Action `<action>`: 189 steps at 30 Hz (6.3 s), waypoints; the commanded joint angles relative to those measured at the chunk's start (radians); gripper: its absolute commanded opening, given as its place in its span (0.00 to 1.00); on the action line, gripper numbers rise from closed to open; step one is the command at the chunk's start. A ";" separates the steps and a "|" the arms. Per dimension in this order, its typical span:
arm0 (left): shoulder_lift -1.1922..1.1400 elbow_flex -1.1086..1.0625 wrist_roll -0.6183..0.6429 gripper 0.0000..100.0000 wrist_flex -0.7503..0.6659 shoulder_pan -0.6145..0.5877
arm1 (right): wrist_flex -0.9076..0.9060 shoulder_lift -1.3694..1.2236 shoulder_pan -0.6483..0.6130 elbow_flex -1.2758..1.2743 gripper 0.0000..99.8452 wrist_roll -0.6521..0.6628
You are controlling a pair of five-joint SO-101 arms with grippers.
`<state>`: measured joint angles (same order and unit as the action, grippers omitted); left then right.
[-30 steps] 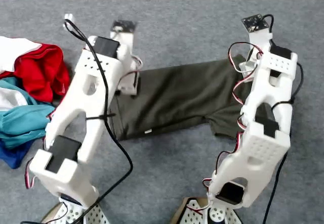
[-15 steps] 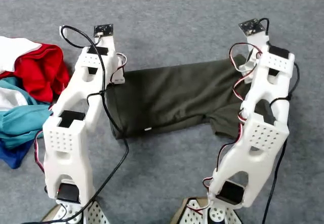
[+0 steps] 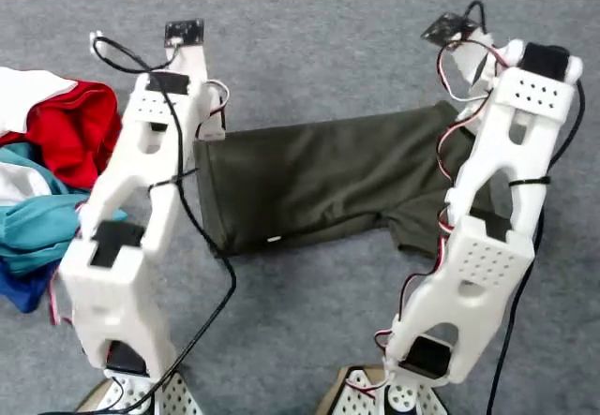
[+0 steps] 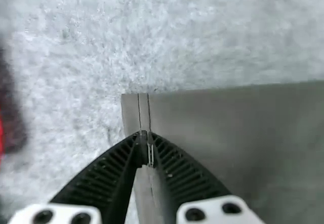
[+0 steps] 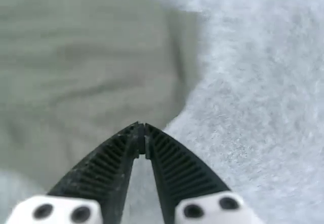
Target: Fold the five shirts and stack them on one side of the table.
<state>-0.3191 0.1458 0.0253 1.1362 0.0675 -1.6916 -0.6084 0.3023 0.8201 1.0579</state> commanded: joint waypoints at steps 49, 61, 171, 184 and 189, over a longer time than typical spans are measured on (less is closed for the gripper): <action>0.536 -1.011 -0.118 0.02 -0.413 -0.141 | 0.792 0.547 0.242 -1.494 0.11 0.933; 0.536 -1.010 -0.120 0.02 -0.413 -0.140 | 0.664 0.549 0.225 -1.248 0.00 0.930; 0.535 -1.008 -0.123 0.02 -0.413 -0.140 | 0.519 0.170 -0.206 -0.340 0.19 0.101; 0.535 -1.008 -0.123 0.02 -0.414 -0.140 | 0.141 0.285 -0.108 -0.547 0.15 0.405; 0.535 -1.008 -0.123 0.02 -0.414 -0.140 | 0.219 0.283 -0.114 -0.656 0.15 0.410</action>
<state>0.1826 -0.8715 -0.0867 0.7342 -0.0706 -1.5075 -0.3920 0.1811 0.2018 1.4553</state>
